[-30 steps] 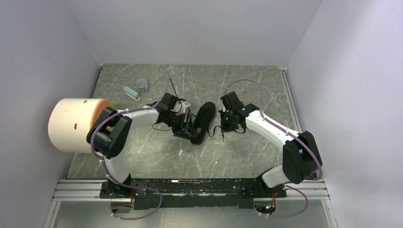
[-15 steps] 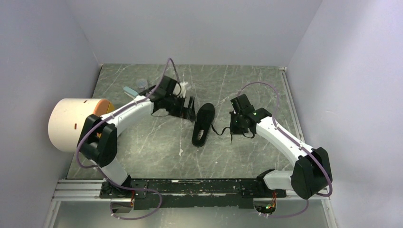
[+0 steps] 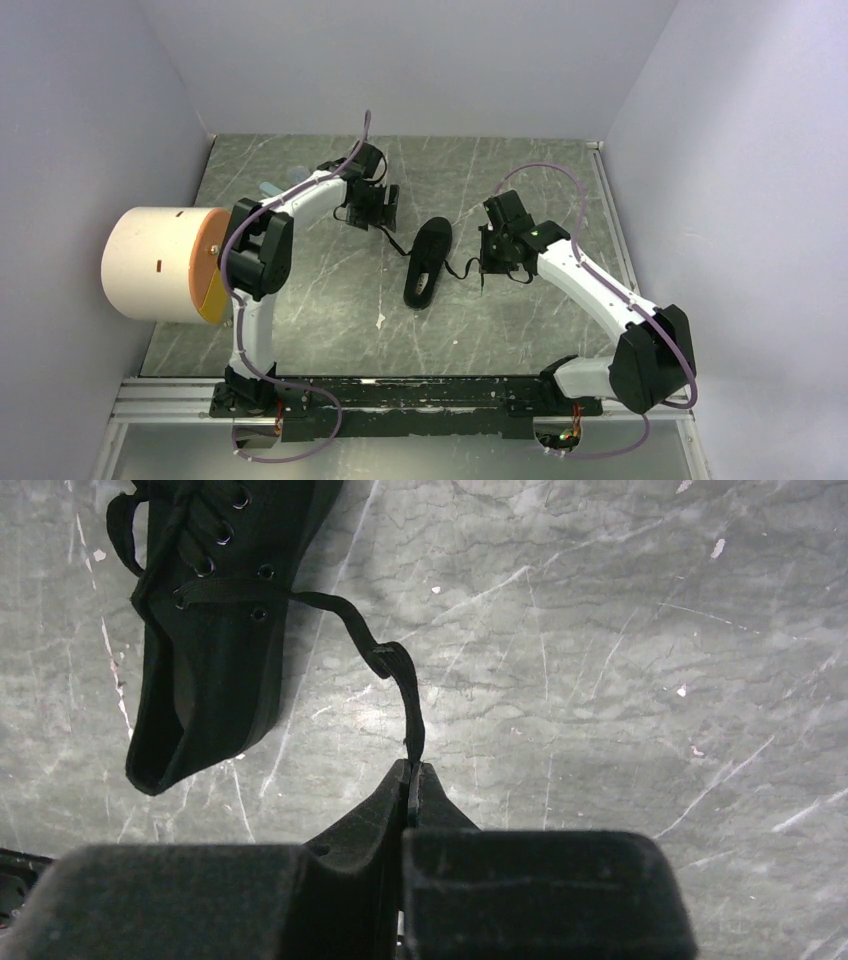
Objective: Tie the shoes
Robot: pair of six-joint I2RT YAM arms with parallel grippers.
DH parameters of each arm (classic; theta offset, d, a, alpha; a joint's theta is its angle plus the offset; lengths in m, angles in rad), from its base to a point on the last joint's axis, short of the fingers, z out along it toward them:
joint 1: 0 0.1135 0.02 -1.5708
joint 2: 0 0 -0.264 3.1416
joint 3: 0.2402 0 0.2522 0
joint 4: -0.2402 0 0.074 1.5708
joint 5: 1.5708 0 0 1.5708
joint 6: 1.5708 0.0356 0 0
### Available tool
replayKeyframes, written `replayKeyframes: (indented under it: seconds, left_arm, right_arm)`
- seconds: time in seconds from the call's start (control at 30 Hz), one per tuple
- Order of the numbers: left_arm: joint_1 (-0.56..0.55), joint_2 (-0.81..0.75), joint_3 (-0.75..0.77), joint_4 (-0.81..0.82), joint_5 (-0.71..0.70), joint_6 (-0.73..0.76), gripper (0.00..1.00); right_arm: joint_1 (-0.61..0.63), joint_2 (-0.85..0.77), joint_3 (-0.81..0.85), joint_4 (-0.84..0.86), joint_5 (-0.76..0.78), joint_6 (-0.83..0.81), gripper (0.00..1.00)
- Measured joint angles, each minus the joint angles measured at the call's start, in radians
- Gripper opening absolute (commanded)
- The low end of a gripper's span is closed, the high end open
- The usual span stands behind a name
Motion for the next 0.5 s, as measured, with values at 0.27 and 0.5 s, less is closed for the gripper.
replayKeyframes:
  seconds: [0.27,0.5]
  left_arm:
    - [-0.004,0.046,-0.012,-0.024,-0.034,-0.161,0.75]
    - [-0.024,0.134,0.095,-0.04,-0.089,-0.206,0.58]
  right_arm:
    - [0.0,0.032,0.006,0.012,0.0,-0.005,0.0]
    - [-0.001,0.034,0.006,0.012,0.013,-0.011,0.0]
